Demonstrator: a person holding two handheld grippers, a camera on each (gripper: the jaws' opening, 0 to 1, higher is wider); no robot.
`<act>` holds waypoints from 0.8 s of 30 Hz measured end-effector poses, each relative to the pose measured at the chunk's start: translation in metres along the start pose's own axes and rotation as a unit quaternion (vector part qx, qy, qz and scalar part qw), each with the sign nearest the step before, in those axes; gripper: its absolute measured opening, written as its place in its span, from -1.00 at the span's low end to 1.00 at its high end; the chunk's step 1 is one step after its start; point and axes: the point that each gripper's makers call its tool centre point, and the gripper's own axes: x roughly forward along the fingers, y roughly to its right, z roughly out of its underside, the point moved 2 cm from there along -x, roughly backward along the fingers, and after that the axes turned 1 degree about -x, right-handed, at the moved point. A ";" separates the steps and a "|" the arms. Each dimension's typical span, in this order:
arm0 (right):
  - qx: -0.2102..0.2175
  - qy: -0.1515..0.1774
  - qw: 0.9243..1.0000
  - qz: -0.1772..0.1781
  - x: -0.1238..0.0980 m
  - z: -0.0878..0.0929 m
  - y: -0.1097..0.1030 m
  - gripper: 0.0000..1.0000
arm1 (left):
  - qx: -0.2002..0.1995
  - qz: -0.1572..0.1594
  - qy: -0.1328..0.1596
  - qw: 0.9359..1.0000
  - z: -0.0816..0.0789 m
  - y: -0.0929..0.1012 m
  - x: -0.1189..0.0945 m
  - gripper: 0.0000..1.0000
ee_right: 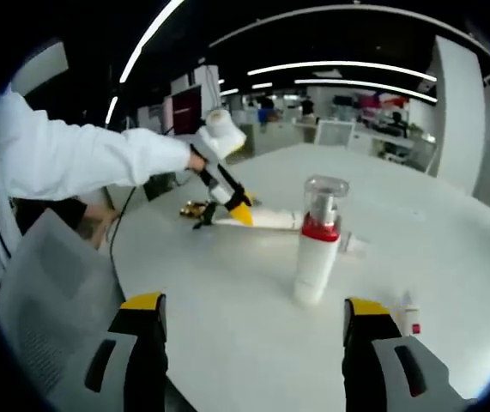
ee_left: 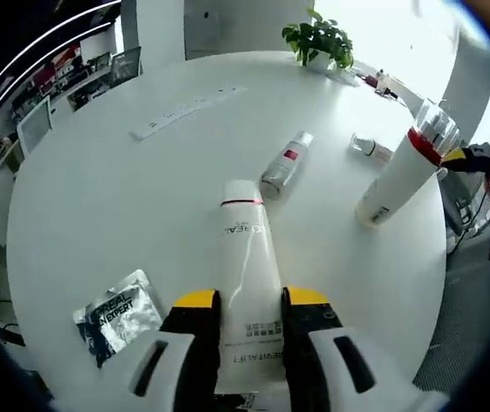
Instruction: Arrange the skincare products in the storage area until every visible bottle or jar stands upright without overlapping.
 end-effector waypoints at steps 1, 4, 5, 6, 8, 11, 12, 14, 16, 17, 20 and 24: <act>-0.002 -0.004 1.000 -0.005 0.002 0.001 -0.002 0.59 | -0.001 0.000 -0.002 1.000 0.001 0.000 -0.001 -0.48; -0.012 -0.006 1.000 -0.018 0.008 0.002 -0.009 0.58 | 0.003 0.001 -0.009 1.000 0.008 0.002 -0.007 -0.48; -0.015 -0.006 1.000 -0.022 0.009 0.002 -0.011 0.58 | 0.005 0.002 -0.010 1.000 0.009 0.003 -0.008 -0.48; -0.018 -0.008 0.999 -0.026 0.011 0.002 -0.014 0.58 | 0.003 0.003 -0.014 1.000 0.015 0.008 -0.013 -0.48; -0.027 -0.008 0.999 -0.034 0.014 0.001 -0.020 0.57 | -0.001 0.008 -0.018 1.000 0.018 0.012 -0.015 -0.48; -0.039 -0.009 0.998 -0.045 0.018 0.001 -0.027 0.56 | -0.001 0.015 -0.031 0.999 0.026 0.019 -0.019 -0.48; -0.044 -0.006 0.998 -0.047 0.020 0.000 -0.028 0.55 | 0.001 0.018 -0.033 0.999 0.028 0.023 -0.022 -0.48; -0.050 -0.004 0.997 -0.055 0.023 0.000 -0.030 0.53 | 0.009 0.026 -0.041 0.999 0.031 0.029 -0.025 -0.47; -0.056 0.003 0.997 -0.059 0.026 -0.001 -0.032 0.50 | 0.020 0.033 -0.049 0.998 0.034 0.037 -0.028 -0.47; -0.058 0.003 0.996 -0.061 0.027 -0.001 -0.033 0.48 | 0.024 0.036 -0.052 0.998 0.035 0.040 -0.029 -0.47; -0.075 0.001 0.995 -0.064 0.032 0.000 -0.034 0.43 | 0.032 0.045 -0.062 0.997 0.039 0.050 -0.031 -0.47; -0.109 -0.007 0.992 -0.060 0.038 0.003 -0.035 0.40 | 0.052 0.064 -0.075 0.994 0.043 0.067 -0.036 -0.47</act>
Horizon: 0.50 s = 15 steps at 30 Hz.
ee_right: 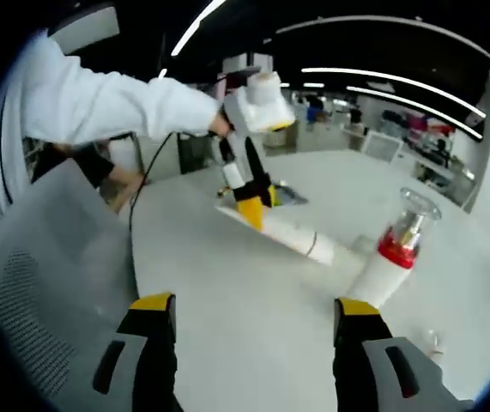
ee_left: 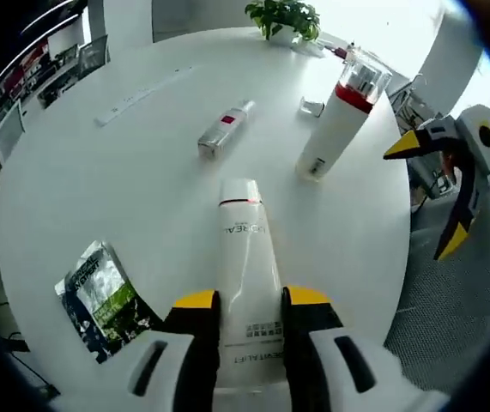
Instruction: Arrange the skincare products in the storage area until every visible bottle or jar stands upright without overlapping.
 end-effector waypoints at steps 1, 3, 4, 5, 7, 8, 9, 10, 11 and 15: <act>-0.010 -0.001 1.000 -0.001 0.002 0.000 -0.001 0.38 | 0.002 0.004 -0.003 1.000 0.001 0.004 0.000 -0.47; -0.016 -0.001 1.000 0.001 0.006 0.001 0.000 0.34 | 0.004 0.016 -0.009 1.000 0.003 0.011 0.000 -0.46; -0.018 -0.001 1.000 0.000 0.007 0.001 0.000 0.32 | 0.016 0.024 -0.009 1.000 0.003 0.014 0.000 -0.46; -0.021 -0.002 1.000 -0.001 0.009 0.002 0.000 0.29 | 0.025 0.031 -0.010 0.999 0.004 0.016 0.000 -0.46; -0.036 -0.002 0.999 0.000 0.013 0.002 0.000 0.23 | 0.017 0.040 -0.027 0.999 0.009 0.022 0.002 -0.46; -0.044 -0.003 0.999 -0.002 0.015 0.002 -0.001 0.20 | 0.021 0.041 -0.029 0.999 0.009 0.023 0.002 -0.46; -0.047 -0.004 0.999 -0.002 0.017 0.003 -0.001 0.18 | 0.026 0.043 -0.035 0.998 0.011 0.024 0.003 -0.46; -0.049 -0.003 0.999 -0.002 0.020 0.004 0.000 0.15 | 0.028 0.047 -0.042 0.998 0.013 0.026 0.003 -0.46; -0.051 -0.003 0.999 -0.004 0.022 0.004 0.000 0.14 | 0.030 0.049 -0.041 0.997 0.013 0.028 0.003 -0.46; -0.061 -0.010 0.998 -0.004 0.029 0.008 0.001 0.10 | 0.026 0.078 -0.045 0.996 0.012 0.037 0.002 -0.46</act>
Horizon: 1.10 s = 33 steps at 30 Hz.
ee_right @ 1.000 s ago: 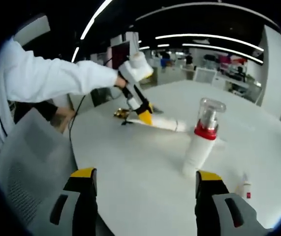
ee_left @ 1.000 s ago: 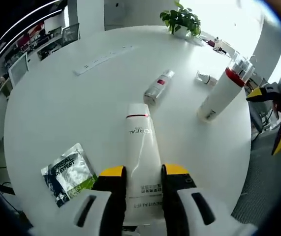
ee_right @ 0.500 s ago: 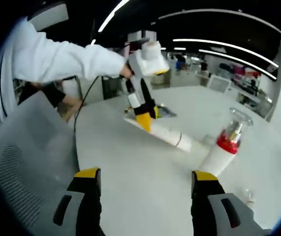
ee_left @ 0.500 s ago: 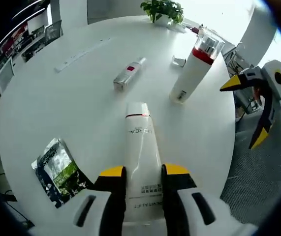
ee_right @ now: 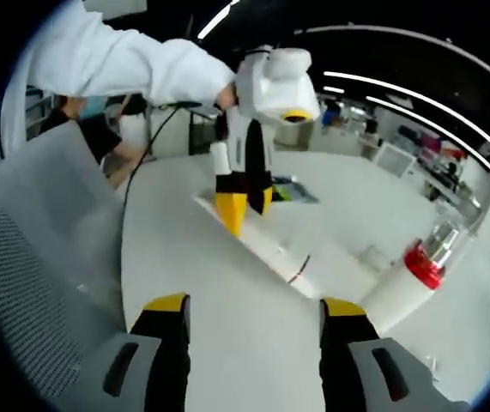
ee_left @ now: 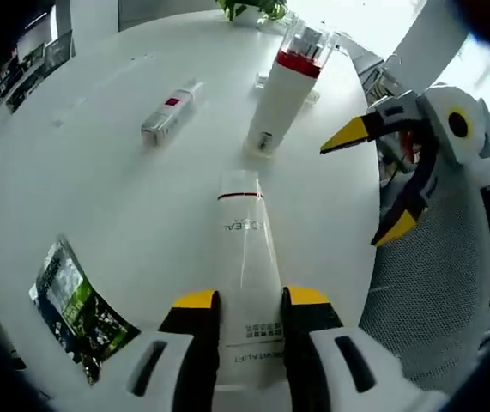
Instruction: Arrange the skincare products in the storage area until every visible bottle or jar stands upright without overlapping.
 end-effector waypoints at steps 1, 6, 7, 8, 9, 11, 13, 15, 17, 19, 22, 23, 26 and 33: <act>-0.001 0.000 1.000 0.000 0.002 0.001 0.000 0.08 | 0.004 0.005 -0.002 1.000 0.000 0.002 0.000 -0.46; -0.017 -0.006 1.000 0.005 0.012 0.008 0.003 0.01 | -0.005 0.037 -0.007 0.999 -0.001 0.010 0.000 -0.46; -0.018 -0.007 1.000 0.006 0.014 0.008 0.004 0.00 | -0.006 0.039 -0.009 0.999 0.000 0.011 0.000 -0.46; -0.009 -0.008 1.000 0.000 0.015 0.010 0.003 -0.01 | -0.012 0.048 -0.014 0.999 0.000 0.013 0.000 -0.46; 0.000 -0.007 1.000 -0.004 0.017 0.010 0.003 -0.01 | -0.015 0.053 -0.015 0.998 0.000 0.015 -0.001 -0.46; -0.006 -0.009 1.000 0.002 0.020 0.013 0.006 -0.01 | -0.017 0.064 -0.015 0.998 0.000 0.017 -0.001 -0.45; -0.023 -0.020 0.999 0.007 0.023 0.017 0.008 -0.05 | -0.019 0.072 -0.022 0.997 0.001 0.019 -0.002 -0.45; -0.047 -0.027 0.998 0.012 0.026 0.020 0.009 -0.09 | -0.019 0.076 -0.027 0.997 0.002 0.019 -0.002 -0.45; -0.061 -0.026 0.998 0.013 0.028 0.021 0.007 -0.12 | -0.028 0.096 -0.028 0.995 0.000 0.020 -0.003 -0.45; -0.071 -0.027 0.997 0.010 0.031 0.021 0.005 -0.15 | -0.031 0.107 -0.030 0.993 0.000 0.021 -0.004 -0.45; -0.075 -0.025 0.997 0.003 0.035 0.021 0.002 -0.22 | -0.037 0.116 -0.041 0.992 0.001 0.021 -0.002 -0.45; -0.078 -0.024 0.997 0.002 0.035 0.020 0.001 -0.25 | -0.044 0.123 -0.040 0.991 0.000 0.021 -0.002 -0.45; -0.092 -0.018 0.996 0.005 0.037 0.018 0.001 -0.32 | -0.059 0.137 -0.037 0.988 0.000 0.027 -0.003 -0.45; -0.139 -0.006 0.990 0.004 0.047 0.008 0.000 -0.51 | -0.061 0.154 -0.049 0.985 -0.005 0.028 0.001 -0.44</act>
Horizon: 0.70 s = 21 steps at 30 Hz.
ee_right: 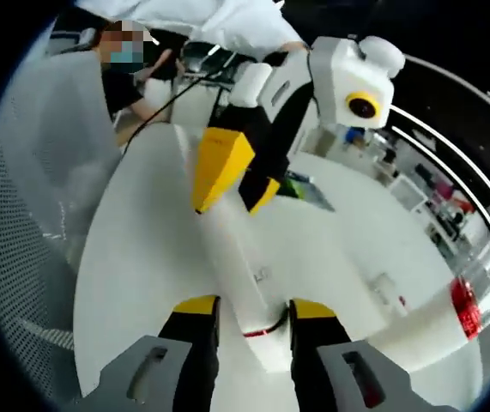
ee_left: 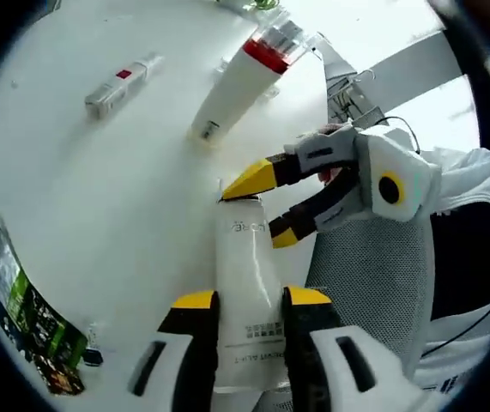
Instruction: Arrange the skincare products in the storage area until every visible bottle or jar stands upright without overlapping.
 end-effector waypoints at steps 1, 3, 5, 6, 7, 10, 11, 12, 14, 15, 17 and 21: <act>-0.003 -0.001 1.000 0.000 0.001 -0.001 0.000 -0.51 | -0.001 0.001 -0.003 1.000 -0.001 0.002 0.001 -0.44; -0.016 -0.004 1.000 -0.002 0.003 -0.002 0.001 -0.55 | 0.001 0.002 -0.007 1.000 -0.001 0.001 0.002 -0.44; -0.037 -0.005 0.999 -0.002 0.003 -0.003 0.003 -0.57 | -0.007 0.006 -0.009 1.000 0.000 -0.001 0.001 -0.44; -0.042 -0.005 0.999 -0.001 0.004 -0.003 0.003 -0.58 | -0.008 0.007 -0.009 1.000 0.000 -0.001 0.001 -0.43; -0.045 -0.005 0.999 -0.001 0.005 -0.003 0.003 -0.59 | -0.013 0.009 -0.007 1.000 0.000 -0.002 0.000 -0.43; -0.056 -0.004 0.998 -0.001 0.006 -0.003 0.003 -0.59 | -0.019 0.011 -0.007 1.000 0.000 -0.002 0.001 -0.43; -0.057 -0.004 0.998 -0.002 0.006 -0.003 0.004 -0.58 | -0.019 0.010 -0.008 1.000 0.000 -0.003 0.001 -0.43; -0.061 -0.004 0.998 -0.001 0.007 -0.003 0.005 -0.59 | -0.019 0.009 -0.009 1.000 0.000 -0.003 0.001 -0.43; -0.072 -0.005 0.997 -0.004 0.008 -0.004 0.005 -0.60 | -0.020 0.006 -0.013 1.000 0.001 -0.004 0.002 -0.42; -0.078 -0.007 0.997 -0.005 0.008 -0.003 0.005 -0.61 | -0.020 0.005 -0.014 1.000 0.001 -0.005 0.002 -0.42; -0.084 -0.009 0.996 -0.004 0.009 -0.003 0.006 -0.63 | -0.020 0.004 -0.013 1.000 0.001 -0.006 0.002 -0.41; -0.082 -0.006 0.997 0.010 0.007 -0.002 0.009 -0.67 | -0.009 -0.004 0.005 1.000 -0.003 -0.006 -0.001 -0.39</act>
